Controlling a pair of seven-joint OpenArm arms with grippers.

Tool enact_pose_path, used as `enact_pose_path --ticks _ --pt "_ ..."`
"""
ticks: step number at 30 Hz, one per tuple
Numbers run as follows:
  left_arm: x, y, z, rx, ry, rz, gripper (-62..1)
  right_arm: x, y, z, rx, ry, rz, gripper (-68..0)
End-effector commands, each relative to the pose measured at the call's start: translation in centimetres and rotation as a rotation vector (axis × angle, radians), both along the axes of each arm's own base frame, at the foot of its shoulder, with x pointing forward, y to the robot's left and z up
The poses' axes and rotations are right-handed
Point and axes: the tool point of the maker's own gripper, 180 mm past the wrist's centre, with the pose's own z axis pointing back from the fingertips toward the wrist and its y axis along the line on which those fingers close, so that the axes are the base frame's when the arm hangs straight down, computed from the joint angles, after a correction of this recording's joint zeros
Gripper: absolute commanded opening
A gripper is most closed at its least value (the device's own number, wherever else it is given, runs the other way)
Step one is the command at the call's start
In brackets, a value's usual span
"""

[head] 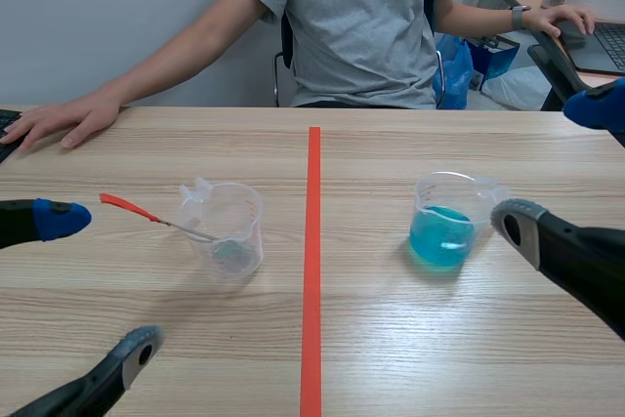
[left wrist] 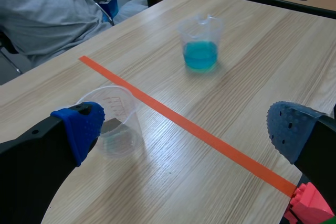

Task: Do the redox reaction experiment.
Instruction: 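Return to the home posture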

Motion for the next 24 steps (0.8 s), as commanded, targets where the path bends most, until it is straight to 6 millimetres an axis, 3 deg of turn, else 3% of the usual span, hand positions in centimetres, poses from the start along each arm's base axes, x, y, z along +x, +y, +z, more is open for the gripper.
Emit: enact_pose_path --ticks 1,24 --pt "0.08 -0.56 0.74 -0.021 -0.011 0.008 1.4 0.28 0.10 0.70 0.019 -0.022 -0.002 0.4" --pt "0.16 -0.72 0.72 -0.005 -0.008 0.011 1.4 0.29 0.09 0.68 0.020 -0.020 -0.003 0.4"
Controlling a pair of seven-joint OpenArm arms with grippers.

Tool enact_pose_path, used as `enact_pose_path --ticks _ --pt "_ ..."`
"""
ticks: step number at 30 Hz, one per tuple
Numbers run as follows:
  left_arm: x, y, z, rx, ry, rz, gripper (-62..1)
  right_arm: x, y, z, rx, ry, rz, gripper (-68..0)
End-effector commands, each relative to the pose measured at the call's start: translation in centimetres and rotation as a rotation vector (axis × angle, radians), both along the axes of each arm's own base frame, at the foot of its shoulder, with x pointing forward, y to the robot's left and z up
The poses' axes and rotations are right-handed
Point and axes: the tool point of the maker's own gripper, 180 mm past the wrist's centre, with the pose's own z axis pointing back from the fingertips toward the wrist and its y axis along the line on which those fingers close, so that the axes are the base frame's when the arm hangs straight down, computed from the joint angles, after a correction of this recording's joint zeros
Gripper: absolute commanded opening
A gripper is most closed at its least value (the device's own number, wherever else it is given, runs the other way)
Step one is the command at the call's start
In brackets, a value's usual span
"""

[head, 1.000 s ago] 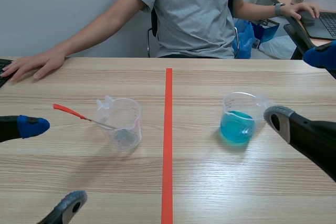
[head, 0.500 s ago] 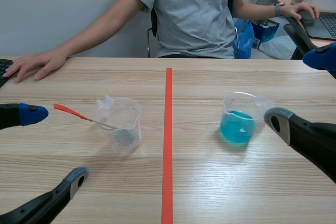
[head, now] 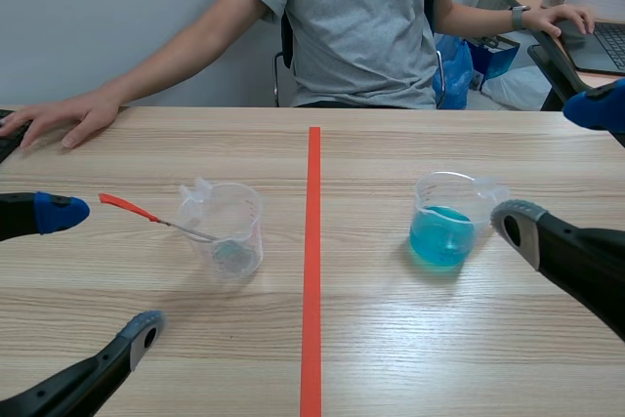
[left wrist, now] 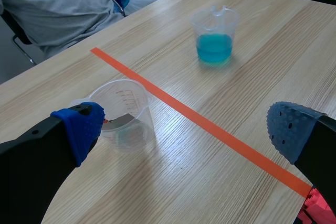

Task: Do the redox reaction experiment.
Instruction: 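Return to the home posture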

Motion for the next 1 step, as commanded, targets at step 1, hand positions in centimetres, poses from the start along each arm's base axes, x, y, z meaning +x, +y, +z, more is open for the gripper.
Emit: enact_pose_path --ticks 1 --pt "-0.22 -0.61 0.72 -0.032 -0.012 -0.005 1.4 0.29 0.10 0.71 0.022 -0.021 -0.003 0.4"
